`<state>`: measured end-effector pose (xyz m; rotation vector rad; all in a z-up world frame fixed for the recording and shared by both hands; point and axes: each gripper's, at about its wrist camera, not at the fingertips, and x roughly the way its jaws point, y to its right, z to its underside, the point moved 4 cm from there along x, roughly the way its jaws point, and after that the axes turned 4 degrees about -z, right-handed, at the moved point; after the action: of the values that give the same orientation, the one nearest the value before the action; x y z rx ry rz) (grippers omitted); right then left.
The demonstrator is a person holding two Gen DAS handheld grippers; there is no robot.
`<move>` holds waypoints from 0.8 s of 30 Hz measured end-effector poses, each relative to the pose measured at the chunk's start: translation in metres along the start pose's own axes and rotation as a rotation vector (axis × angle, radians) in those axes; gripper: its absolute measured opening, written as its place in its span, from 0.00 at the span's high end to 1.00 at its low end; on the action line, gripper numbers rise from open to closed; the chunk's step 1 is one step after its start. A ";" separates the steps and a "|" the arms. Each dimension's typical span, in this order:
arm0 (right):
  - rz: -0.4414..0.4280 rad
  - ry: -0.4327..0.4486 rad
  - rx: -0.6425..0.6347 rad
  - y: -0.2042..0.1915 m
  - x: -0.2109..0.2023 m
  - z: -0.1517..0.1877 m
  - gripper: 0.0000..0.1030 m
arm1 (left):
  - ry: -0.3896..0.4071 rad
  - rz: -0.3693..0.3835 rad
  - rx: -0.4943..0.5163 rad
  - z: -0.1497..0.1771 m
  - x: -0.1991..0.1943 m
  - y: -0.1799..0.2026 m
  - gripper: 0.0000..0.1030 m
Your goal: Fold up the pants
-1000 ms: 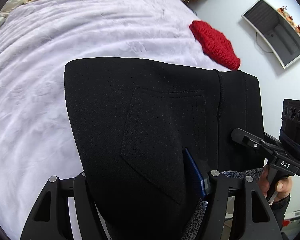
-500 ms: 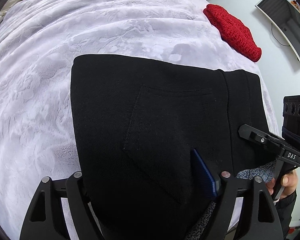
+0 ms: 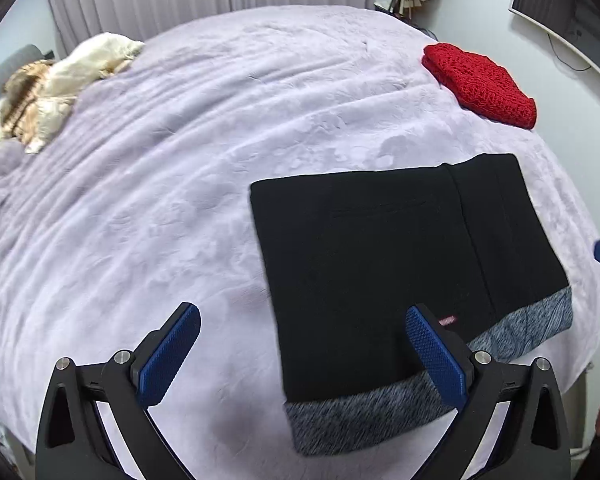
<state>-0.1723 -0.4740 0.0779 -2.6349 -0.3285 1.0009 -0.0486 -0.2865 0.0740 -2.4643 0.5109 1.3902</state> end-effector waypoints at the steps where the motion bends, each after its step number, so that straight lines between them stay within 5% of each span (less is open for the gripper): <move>1: -0.006 -0.003 -0.041 -0.014 -0.002 0.008 0.00 | -0.002 -0.011 -0.006 0.003 0.000 -0.002 0.00; 8: -0.005 -0.098 -0.062 -0.032 0.031 0.044 0.00 | -0.028 -0.031 -0.052 0.025 0.011 -0.007 0.00; 15: -0.012 -0.166 0.017 0.003 0.057 0.065 0.00 | -0.123 0.013 -0.068 0.044 0.046 0.000 0.00; 24: -0.013 -0.185 0.006 0.002 0.054 0.057 0.00 | -0.115 0.063 -0.090 0.028 0.031 -0.004 0.00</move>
<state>-0.1715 -0.4475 0.0038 -2.5359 -0.3827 1.2427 -0.0540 -0.2774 0.0334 -2.4387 0.5150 1.6021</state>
